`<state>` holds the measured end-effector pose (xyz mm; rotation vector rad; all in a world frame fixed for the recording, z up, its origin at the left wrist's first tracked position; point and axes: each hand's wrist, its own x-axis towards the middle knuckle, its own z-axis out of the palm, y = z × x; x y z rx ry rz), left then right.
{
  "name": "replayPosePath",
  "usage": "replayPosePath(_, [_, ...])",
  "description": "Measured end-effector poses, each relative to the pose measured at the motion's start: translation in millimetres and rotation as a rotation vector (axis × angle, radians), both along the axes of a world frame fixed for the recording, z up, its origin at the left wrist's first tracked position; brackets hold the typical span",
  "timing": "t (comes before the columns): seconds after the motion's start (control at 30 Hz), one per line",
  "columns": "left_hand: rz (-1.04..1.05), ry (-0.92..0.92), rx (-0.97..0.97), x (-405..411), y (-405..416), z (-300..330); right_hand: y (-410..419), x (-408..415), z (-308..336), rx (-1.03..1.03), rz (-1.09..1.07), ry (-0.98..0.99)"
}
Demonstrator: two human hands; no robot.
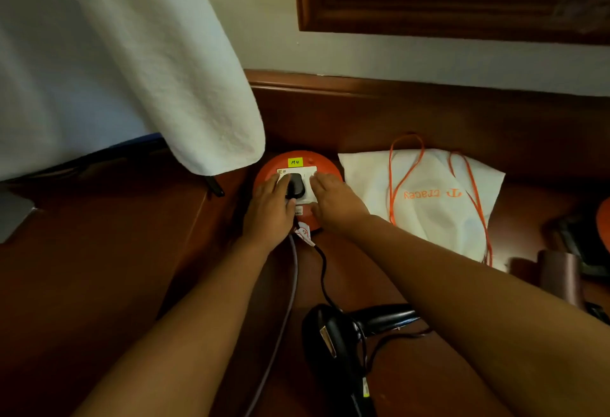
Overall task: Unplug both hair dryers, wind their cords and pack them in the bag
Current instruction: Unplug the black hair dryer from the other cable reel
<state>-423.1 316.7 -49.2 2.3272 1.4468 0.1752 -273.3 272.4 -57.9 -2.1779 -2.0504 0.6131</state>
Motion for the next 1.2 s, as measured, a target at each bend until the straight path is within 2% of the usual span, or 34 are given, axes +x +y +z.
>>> replayPosePath(0.23, [-0.012,-0.109,-0.064,2,12,-17,10,0,-16,0.049,0.001,0.075])
replayPosePath(0.43, [-0.024,-0.163,-0.012,-5,6,-29,7,0,-26,0.107,-0.035,0.084])
replayPosePath(1.2, [-0.038,-0.163,-0.019,-10,6,-35,7,-1,-25,0.133,-0.067,0.084])
